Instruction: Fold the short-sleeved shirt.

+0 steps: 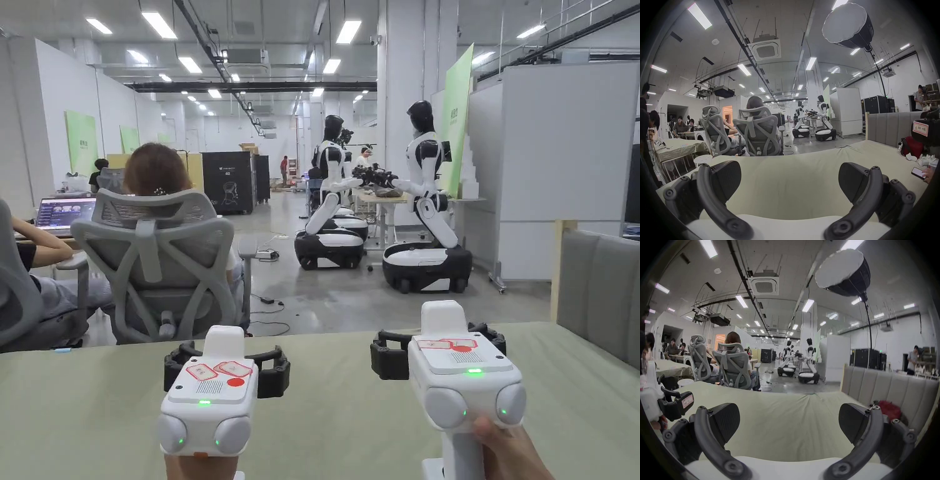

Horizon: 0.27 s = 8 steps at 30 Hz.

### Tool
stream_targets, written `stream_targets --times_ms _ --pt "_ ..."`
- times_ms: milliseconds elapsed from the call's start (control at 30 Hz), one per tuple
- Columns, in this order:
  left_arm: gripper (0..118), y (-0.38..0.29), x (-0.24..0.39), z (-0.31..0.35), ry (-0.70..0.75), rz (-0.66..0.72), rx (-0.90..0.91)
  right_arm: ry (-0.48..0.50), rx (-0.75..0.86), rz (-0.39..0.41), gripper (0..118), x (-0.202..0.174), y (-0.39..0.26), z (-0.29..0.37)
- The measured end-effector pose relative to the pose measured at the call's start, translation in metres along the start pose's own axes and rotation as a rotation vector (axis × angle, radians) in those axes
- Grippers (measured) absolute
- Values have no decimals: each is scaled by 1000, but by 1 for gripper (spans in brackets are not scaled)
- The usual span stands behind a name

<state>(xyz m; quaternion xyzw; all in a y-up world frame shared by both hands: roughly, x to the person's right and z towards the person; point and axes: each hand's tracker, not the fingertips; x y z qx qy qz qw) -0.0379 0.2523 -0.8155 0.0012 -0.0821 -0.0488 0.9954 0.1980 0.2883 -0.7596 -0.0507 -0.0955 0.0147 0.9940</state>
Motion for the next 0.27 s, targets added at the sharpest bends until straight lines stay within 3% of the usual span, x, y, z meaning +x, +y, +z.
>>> stream_targets --times_ms 100,200,267 --pt "118 -1 1 -3 0 -4 -2 24 -53 -65 118 4 1 0" --pt "118 0 1 -3 -2 -2 5 -53 -89 -58 118 1 -2 -5" --pt "118 1 2 -4 -3 -5 7 -48 -56 -32 118 2 -5 -4"
